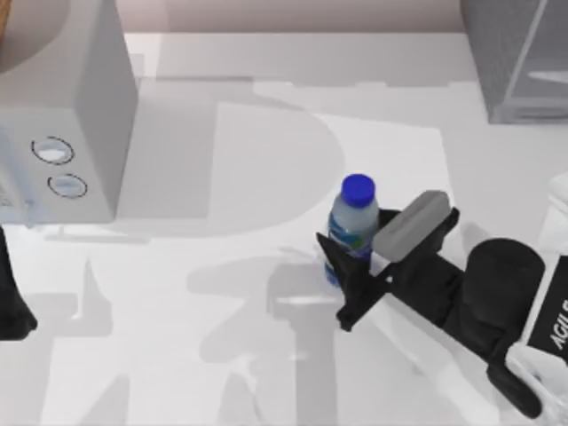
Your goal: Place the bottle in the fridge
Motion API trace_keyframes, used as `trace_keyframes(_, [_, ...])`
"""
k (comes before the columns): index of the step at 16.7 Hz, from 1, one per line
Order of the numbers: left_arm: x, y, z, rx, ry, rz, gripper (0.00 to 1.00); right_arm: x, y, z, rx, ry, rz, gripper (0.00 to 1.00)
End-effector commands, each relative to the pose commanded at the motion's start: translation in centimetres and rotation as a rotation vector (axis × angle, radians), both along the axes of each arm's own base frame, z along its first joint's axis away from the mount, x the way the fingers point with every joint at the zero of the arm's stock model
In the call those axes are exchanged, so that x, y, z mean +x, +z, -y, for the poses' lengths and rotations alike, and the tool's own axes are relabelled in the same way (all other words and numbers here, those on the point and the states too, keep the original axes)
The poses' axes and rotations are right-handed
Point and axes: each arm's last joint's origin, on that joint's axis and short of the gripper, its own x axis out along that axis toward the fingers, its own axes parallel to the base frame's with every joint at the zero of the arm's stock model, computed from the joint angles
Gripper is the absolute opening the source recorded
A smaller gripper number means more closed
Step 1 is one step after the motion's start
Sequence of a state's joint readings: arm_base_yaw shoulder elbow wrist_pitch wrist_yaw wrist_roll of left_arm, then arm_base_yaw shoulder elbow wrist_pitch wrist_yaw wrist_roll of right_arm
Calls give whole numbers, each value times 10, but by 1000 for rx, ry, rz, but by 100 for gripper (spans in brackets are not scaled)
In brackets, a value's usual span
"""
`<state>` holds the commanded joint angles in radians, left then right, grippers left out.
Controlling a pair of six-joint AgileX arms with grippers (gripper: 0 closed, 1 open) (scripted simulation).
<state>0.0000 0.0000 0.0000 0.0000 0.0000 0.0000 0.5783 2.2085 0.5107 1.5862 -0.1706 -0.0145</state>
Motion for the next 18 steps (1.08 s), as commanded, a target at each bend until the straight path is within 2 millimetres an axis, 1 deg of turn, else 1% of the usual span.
trace_keyframes(3, [0,0,0,0,0,0,100,0,0,1,1,-2,0,1])
trace_keyframes(5, [0,0,0,0,0,0,100,3,6,6,7,-1,11,1])
trace_keyframes(9, [0,0,0,0,0,0,100,5,15,29,-4,-3,-10,1])
trace_keyframes(18, [0,0,0,0,0,0,100,4,36,73,-5,-5,-12,1])
